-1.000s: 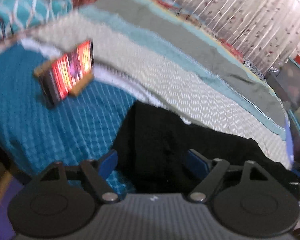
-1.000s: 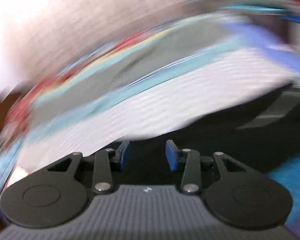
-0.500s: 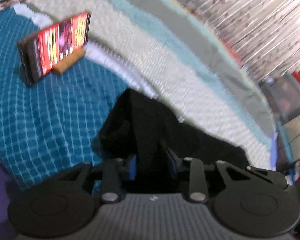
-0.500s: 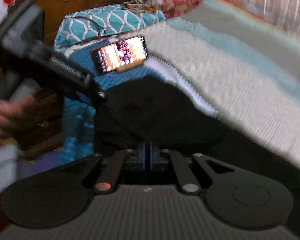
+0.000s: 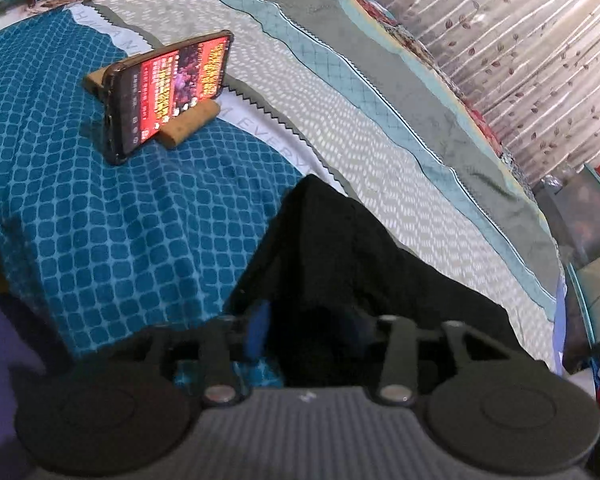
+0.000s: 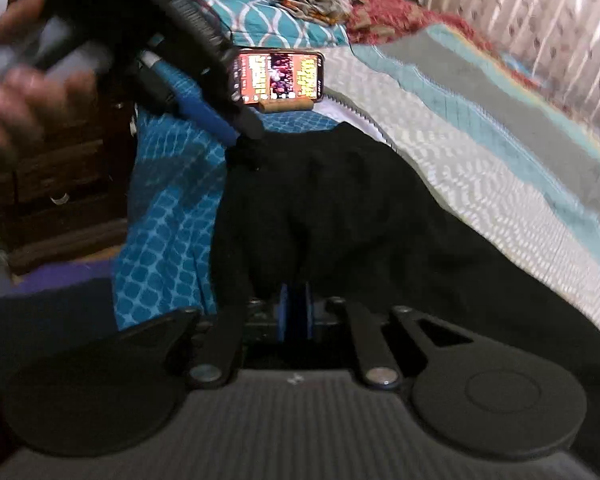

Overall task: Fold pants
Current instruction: 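Lay the black pants flat on the bed, lowering both grippers together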

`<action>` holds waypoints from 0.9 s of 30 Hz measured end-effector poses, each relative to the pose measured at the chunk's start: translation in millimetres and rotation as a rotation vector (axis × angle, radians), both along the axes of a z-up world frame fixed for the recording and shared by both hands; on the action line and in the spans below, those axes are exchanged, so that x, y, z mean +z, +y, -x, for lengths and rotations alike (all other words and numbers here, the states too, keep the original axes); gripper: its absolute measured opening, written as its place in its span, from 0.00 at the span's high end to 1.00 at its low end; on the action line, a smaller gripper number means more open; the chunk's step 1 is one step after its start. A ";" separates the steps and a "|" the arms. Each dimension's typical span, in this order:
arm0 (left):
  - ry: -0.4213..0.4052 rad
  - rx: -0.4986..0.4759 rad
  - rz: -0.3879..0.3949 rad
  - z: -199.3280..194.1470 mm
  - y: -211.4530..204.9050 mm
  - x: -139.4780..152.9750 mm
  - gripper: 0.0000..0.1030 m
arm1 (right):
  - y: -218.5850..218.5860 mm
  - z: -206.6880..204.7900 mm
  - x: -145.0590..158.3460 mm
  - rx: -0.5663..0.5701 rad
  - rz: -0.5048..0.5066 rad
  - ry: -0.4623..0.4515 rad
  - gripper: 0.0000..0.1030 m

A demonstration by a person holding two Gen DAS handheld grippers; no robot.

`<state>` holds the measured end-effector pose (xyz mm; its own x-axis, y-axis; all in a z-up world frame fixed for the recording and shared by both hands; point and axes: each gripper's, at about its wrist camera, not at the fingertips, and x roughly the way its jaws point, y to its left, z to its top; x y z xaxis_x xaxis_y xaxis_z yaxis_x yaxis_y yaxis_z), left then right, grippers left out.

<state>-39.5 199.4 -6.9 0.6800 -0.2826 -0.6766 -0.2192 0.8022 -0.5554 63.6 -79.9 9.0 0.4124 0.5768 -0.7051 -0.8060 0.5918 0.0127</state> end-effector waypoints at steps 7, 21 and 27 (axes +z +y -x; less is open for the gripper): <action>0.011 -0.054 -0.018 -17.5 -19.7 0.0 0.29 | -43.5 -28.0 25.5 -0.222 -0.270 0.175 0.59; 0.156 -0.045 -0.473 -18.3 -77.0 9.4 0.34 | -42.8 -39.0 -10.4 -0.335 -0.270 0.389 0.61; 0.132 -0.050 -0.518 -10.0 -103.5 38.3 0.34 | -101.3 -32.4 1.3 -0.504 -0.382 0.331 0.60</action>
